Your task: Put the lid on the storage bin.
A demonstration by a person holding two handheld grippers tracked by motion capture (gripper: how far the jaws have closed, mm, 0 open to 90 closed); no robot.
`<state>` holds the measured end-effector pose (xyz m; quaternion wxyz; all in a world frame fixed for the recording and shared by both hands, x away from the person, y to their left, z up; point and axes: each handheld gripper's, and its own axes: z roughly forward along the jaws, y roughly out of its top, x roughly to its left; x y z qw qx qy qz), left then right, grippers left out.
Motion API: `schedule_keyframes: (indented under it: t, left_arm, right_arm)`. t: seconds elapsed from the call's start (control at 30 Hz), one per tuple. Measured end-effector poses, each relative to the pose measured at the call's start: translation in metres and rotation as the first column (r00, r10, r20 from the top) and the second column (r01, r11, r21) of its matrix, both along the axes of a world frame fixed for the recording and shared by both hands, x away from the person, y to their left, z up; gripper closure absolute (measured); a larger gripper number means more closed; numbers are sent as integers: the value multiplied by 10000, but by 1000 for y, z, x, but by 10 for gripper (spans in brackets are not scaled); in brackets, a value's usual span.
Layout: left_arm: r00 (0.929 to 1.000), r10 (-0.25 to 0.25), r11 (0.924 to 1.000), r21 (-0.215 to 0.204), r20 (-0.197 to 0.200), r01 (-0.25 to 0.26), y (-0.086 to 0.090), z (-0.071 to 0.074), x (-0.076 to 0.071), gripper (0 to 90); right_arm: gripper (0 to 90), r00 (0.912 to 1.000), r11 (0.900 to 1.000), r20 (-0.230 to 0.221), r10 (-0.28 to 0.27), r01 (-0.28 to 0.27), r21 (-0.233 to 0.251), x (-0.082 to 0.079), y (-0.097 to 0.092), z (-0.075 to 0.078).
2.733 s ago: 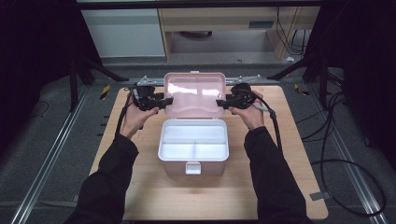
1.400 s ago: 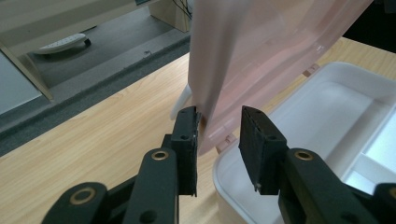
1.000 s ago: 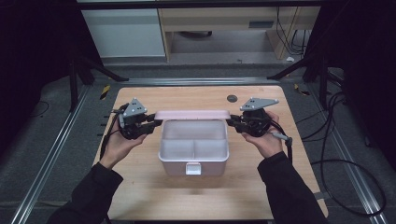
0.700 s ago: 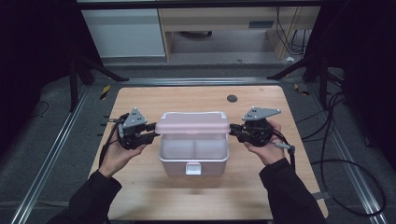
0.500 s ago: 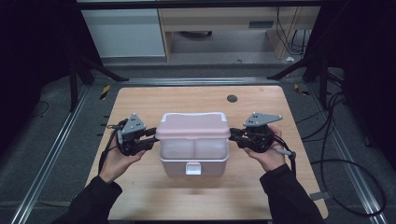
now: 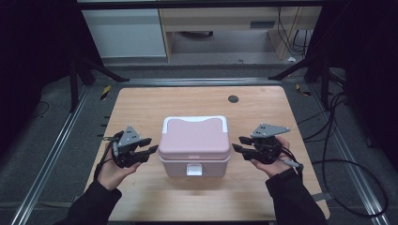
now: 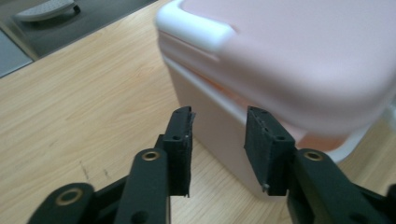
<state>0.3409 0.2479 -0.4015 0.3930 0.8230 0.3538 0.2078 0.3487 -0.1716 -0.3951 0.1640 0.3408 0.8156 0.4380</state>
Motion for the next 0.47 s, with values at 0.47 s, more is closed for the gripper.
schedule_keyframes:
  t: [0.47]
  left_arm:
    - [9777, 1819, 9829, 488, -1051, -1776, 42, -46, 26, 455]
  right_arm:
    - [270, 9766, 9781, -606, -2066, 2044, -398, 4, -51, -31]
